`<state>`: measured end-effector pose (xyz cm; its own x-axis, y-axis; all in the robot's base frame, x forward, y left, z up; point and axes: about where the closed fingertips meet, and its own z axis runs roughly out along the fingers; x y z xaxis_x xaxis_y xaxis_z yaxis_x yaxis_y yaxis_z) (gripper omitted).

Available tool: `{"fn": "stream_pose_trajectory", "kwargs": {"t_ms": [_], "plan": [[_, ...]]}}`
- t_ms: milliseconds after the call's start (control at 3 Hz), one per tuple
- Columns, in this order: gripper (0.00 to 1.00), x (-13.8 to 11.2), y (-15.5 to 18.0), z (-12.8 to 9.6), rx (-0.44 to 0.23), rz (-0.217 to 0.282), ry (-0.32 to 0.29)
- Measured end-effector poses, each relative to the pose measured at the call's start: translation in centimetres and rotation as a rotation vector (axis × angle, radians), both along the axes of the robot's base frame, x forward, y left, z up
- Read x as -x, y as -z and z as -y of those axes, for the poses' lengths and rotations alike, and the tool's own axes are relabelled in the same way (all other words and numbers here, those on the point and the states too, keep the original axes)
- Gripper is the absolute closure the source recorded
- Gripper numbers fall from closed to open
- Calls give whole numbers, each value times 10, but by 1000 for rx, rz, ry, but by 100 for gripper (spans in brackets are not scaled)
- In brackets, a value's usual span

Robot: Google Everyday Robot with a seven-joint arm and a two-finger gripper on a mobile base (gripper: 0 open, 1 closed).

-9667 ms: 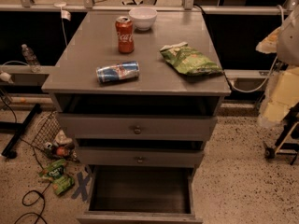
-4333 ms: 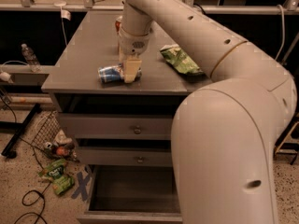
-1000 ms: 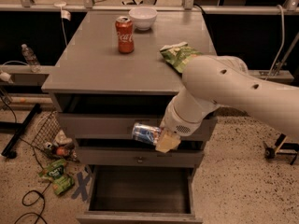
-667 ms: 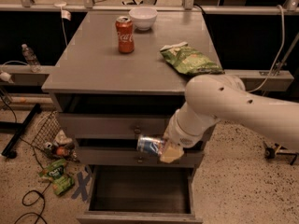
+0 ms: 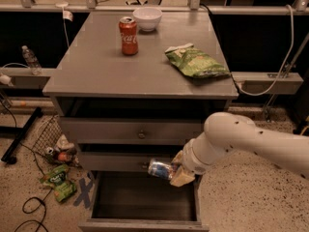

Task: Place redbull can into bottom drawer

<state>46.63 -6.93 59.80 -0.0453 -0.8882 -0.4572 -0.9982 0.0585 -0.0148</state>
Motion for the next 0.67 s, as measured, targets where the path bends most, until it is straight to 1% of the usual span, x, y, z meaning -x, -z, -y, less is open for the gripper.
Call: {"fn": "stream_pose_trajectory", "kwargs": {"t_ms": [333,667], "plan": [[100,0,55,-10,-78,-14,-23],[100,0,55,-10,-78,-14,-23]]}}
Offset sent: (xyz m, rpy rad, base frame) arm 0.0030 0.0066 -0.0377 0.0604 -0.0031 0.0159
